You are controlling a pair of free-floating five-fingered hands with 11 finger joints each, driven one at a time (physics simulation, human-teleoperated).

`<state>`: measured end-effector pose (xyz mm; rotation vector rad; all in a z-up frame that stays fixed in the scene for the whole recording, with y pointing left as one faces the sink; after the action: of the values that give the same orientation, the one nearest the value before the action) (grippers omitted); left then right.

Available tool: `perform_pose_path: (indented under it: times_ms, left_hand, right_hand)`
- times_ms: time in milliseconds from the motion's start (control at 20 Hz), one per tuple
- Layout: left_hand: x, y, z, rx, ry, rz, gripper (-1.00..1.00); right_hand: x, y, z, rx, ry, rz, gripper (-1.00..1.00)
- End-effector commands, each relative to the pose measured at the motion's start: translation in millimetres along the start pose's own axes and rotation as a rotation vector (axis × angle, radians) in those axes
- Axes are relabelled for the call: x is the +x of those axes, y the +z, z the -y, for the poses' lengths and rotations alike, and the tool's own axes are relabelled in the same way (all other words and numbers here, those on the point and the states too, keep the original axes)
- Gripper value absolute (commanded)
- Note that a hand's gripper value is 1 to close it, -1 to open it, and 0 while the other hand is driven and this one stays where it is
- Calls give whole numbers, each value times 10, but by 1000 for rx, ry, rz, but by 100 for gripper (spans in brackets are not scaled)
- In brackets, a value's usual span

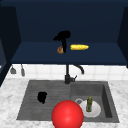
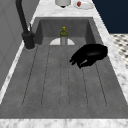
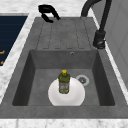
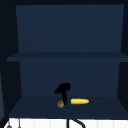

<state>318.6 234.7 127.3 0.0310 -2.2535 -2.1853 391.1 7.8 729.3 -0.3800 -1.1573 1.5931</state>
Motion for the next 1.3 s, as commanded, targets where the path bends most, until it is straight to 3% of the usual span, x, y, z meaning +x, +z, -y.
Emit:
perform_pose_path:
  times_ms: [0,150,550,750,1000,1250]
  left_hand:
    - [0,0,0,0,0,0,0]
    - [0,0,0,0,0,0,0]
    - [0,0,0,0,0,0,0]
    - [0,0,0,0,0,0,0]
    - [0,0,0,0,0,0,0]
    - [0,0,0,0,0,0,0]
  right_hand:
    - [-177,57,-41,12,19,32,-100]
    - [-295,26,-205,10,22,58,-100]
    - [-522,-335,-449,26,46,24,-100]
    - [-564,-434,-336,58,59,5,-100]
    - [-557,-231,-139,81,85,-29,-100]
    - [-664,-536,-35,89,83,-46,-100]
